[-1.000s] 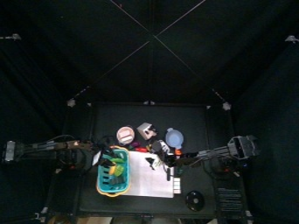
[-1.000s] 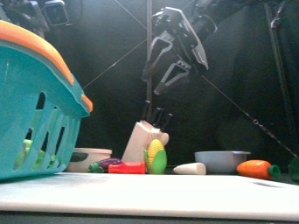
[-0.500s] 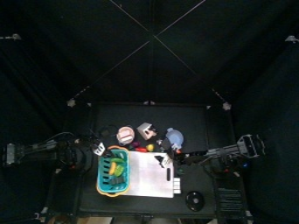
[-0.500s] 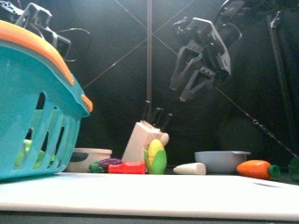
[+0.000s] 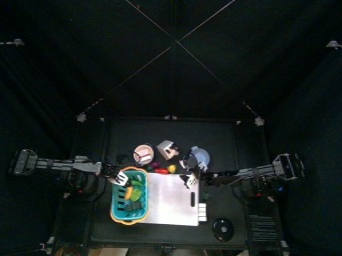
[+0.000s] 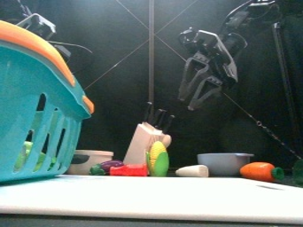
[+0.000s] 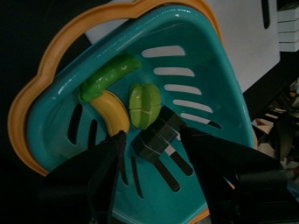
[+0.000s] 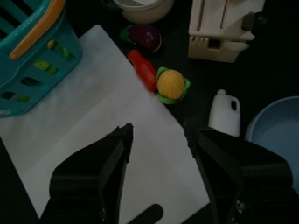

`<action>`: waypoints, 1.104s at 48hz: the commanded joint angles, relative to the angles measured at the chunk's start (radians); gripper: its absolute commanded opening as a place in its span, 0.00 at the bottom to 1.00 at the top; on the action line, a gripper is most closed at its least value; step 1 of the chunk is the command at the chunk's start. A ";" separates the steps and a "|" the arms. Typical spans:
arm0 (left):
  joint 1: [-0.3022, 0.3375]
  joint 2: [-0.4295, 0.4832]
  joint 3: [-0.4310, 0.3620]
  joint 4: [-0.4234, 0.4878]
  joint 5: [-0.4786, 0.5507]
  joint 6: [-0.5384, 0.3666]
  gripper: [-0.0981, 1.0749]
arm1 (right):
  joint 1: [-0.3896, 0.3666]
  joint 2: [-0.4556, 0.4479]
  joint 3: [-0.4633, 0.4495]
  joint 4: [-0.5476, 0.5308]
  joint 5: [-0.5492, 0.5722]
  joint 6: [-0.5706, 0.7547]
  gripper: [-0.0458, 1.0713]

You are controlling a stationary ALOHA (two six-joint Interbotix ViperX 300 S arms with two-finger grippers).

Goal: Grab starfruit

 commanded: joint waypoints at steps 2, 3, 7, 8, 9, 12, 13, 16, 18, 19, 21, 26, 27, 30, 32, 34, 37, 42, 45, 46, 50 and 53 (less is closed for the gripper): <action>-0.025 0.044 -0.029 0.021 0.005 -0.049 0.84 | -0.005 -0.018 -0.006 -0.008 -0.003 0.000 0.81; -0.031 0.052 -0.029 0.025 0.005 -0.057 0.84 | -0.003 -0.017 -0.005 -0.009 -0.003 0.002 0.81; -0.060 0.097 -0.034 0.032 0.005 -0.078 0.84 | -0.006 -0.017 -0.005 -0.012 -0.003 0.000 0.81; -0.063 0.106 -0.037 0.032 0.005 -0.081 0.84 | -0.006 -0.015 -0.005 -0.012 -0.003 0.000 0.81; -0.067 0.117 -0.040 0.032 0.005 -0.081 0.84 | -0.008 -0.014 -0.005 -0.012 -0.003 0.000 0.81; -0.074 0.143 -0.052 0.032 0.006 -0.081 0.84 | -0.011 -0.012 -0.005 -0.015 -0.005 0.000 0.81; -0.075 0.150 -0.055 0.034 0.008 -0.081 0.84 | -0.012 -0.012 -0.005 -0.015 -0.003 0.000 0.81; -0.075 0.175 -0.061 0.043 0.011 -0.080 0.84 | -0.014 -0.009 -0.005 -0.014 -0.005 0.002 0.81; -0.075 0.189 -0.063 0.051 0.011 -0.080 0.84 | -0.014 -0.008 -0.005 -0.015 -0.005 0.002 0.81; -0.075 0.199 -0.063 0.055 0.011 -0.080 0.84 | -0.014 -0.006 -0.005 -0.014 -0.003 0.002 0.81; -0.075 0.212 -0.063 0.061 0.011 -0.078 0.84 | -0.014 -0.005 -0.005 -0.014 -0.005 0.002 0.81; -0.075 0.233 -0.072 0.092 0.011 -0.074 0.85 | -0.014 0.003 -0.005 -0.012 -0.005 0.002 0.81; -0.077 0.236 -0.074 0.103 0.011 -0.072 0.85 | -0.014 0.003 -0.006 -0.011 -0.005 0.002 0.81; -0.083 0.245 -0.075 0.130 0.011 -0.075 0.85 | -0.015 0.009 -0.008 -0.009 -0.005 0.002 0.81; -0.086 0.255 -0.074 0.146 0.011 -0.074 0.85 | -0.015 0.012 -0.009 -0.006 -0.005 0.002 0.81; -0.087 0.261 -0.071 0.149 0.009 -0.071 0.85 | -0.015 0.015 -0.009 -0.006 -0.005 0.002 0.81; -0.094 0.268 -0.069 0.153 0.002 -0.072 0.86 | -0.015 0.020 -0.011 -0.005 -0.005 0.002 0.81; -0.110 0.285 -0.067 0.160 -0.023 -0.072 0.88 | -0.015 0.028 -0.011 -0.005 -0.005 0.003 0.81; -0.121 0.296 -0.067 0.169 -0.044 -0.072 0.90 | -0.015 0.032 -0.012 -0.005 -0.005 0.002 0.81; -0.123 0.298 -0.067 0.172 -0.054 -0.072 0.91 | -0.015 0.034 -0.012 -0.005 -0.005 0.003 0.81; -0.127 0.302 -0.067 0.178 -0.086 -0.072 0.93 | -0.020 0.040 -0.015 -0.005 -0.005 0.003 0.81; -0.130 0.304 -0.067 0.179 -0.107 -0.074 0.94 | -0.021 0.041 -0.017 -0.005 -0.005 0.003 0.81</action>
